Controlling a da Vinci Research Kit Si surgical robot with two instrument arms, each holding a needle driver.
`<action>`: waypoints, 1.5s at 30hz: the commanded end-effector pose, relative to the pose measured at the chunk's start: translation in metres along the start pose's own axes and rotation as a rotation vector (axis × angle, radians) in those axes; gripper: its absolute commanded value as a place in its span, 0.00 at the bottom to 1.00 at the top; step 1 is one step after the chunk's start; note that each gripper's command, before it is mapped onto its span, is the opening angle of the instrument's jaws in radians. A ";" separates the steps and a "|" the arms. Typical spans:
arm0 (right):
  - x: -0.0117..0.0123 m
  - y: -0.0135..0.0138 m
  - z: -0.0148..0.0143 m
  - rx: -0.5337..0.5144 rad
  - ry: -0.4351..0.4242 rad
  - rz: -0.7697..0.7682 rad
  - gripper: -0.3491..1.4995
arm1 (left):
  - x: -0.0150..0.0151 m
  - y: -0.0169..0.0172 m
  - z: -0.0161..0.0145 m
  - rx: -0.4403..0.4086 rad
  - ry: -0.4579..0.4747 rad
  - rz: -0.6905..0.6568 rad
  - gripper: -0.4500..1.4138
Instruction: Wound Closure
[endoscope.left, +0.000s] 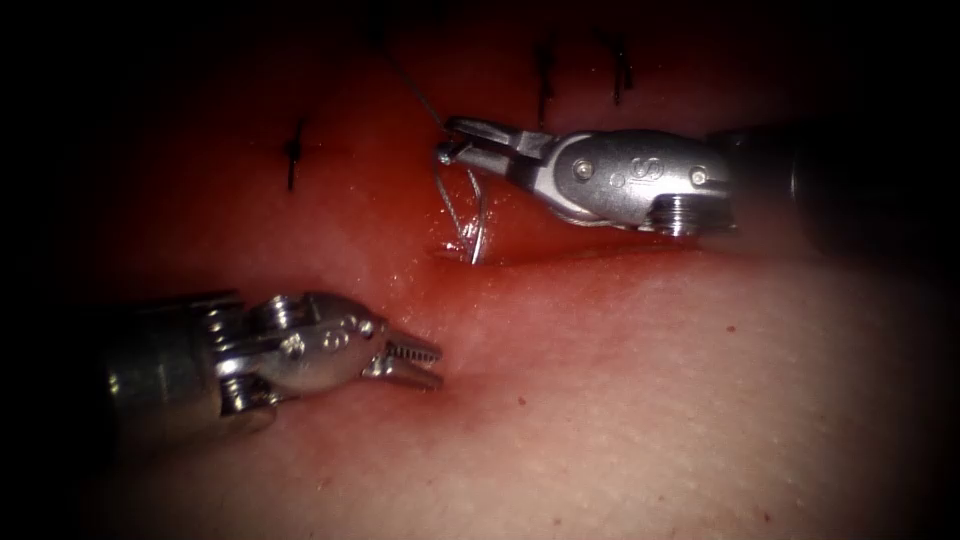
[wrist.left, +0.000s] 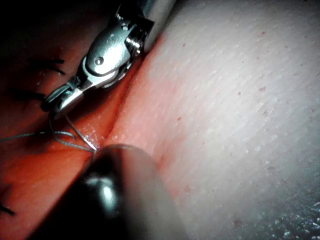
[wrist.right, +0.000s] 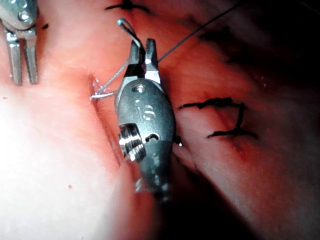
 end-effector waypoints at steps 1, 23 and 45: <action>-0.0001 -0.0001 0.0011 0.001 0.000 0.016 0.00 | 0.0003 -0.0004 0.0008 -0.001 0.001 0.003 0.35; -0.0003 -0.0002 0.0011 0.075 -0.046 0.165 0.00 | -0.0015 -0.0001 0.0011 -0.011 0.004 0.027 0.32; 0.0003 0.0001 0.0011 0.083 -0.055 0.415 0.00 | -0.0017 -0.0001 0.0020 -0.007 0.003 0.028 0.31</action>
